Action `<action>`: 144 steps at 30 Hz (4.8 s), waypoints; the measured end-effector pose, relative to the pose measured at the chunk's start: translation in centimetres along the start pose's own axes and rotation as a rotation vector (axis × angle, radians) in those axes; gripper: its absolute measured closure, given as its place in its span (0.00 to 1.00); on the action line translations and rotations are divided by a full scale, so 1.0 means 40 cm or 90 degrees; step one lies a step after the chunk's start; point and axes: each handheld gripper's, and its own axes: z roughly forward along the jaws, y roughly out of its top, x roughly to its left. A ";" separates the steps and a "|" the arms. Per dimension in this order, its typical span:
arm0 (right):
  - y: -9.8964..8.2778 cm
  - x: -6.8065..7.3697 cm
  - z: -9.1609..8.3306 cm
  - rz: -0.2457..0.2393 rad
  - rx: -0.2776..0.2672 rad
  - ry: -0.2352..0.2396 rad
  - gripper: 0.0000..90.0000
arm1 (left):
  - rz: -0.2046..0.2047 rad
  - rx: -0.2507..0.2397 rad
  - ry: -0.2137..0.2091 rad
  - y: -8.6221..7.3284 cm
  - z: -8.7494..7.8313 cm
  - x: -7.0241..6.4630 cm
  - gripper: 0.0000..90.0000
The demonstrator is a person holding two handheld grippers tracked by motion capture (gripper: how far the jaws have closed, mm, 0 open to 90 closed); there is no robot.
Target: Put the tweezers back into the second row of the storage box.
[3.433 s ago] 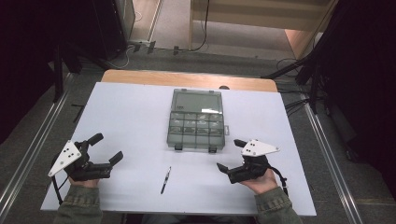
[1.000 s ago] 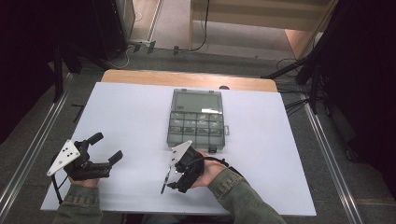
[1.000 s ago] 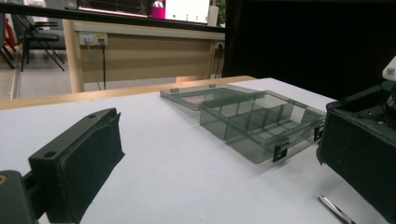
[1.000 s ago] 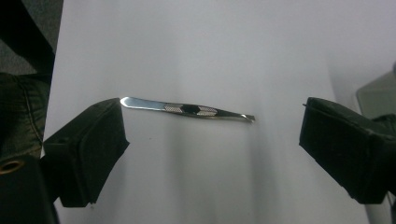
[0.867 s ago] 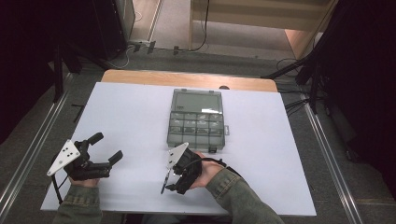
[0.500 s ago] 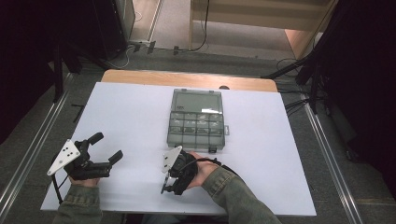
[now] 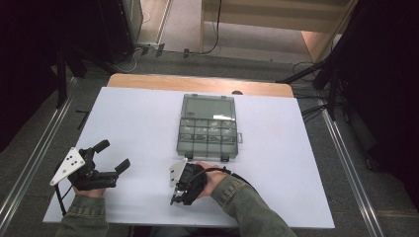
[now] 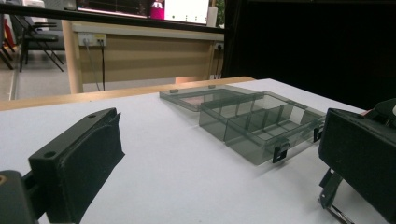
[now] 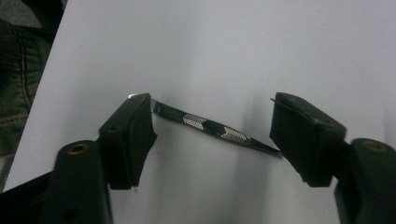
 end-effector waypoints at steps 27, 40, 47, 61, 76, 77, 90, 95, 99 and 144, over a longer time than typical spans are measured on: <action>-0.009 -0.021 -0.012 0.093 0.022 0.038 0.95 | -0.001 -0.003 0.000 0.001 -0.001 0.001 0.00; -0.007 -0.019 -0.014 0.119 0.024 0.035 0.96 | 0.000 -0.003 -0.001 0.000 0.000 0.001 0.00; -0.007 -0.021 -0.018 0.120 0.013 0.026 0.96 | 0.002 -0.002 -0.001 0.000 0.000 0.001 0.00; -0.018 -0.042 -0.080 0.124 -0.070 -0.011 0.96 | 0.002 -0.001 -0.002 0.000 0.001 0.000 0.00; -0.035 -0.067 -0.140 0.143 -0.153 -0.044 0.96 | 0.003 -0.001 -0.003 -0.001 0.003 -0.001 0.00; -0.036 -0.068 -0.142 0.144 -0.155 -0.046 0.96 | 0.003 -0.001 -0.003 -0.001 0.003 -0.001 0.00; -0.061 -0.086 -0.185 0.168 -0.196 -0.071 0.96 | 0.004 0.002 -0.004 -0.001 0.003 0.000 0.00; -0.075 -0.095 -0.199 0.179 -0.207 -0.085 0.96 | 0.003 0.002 -0.004 -0.001 0.003 0.000 0.00; -0.087 -0.103 -0.209 0.190 -0.212 -0.099 0.96 | 0.003 0.002 -0.004 -0.001 0.003 0.000 0.00; -0.251 -0.147 -0.281 0.440 -0.150 -0.314 0.11 | 0.003 0.005 -0.006 -0.002 0.005 -0.001 0.00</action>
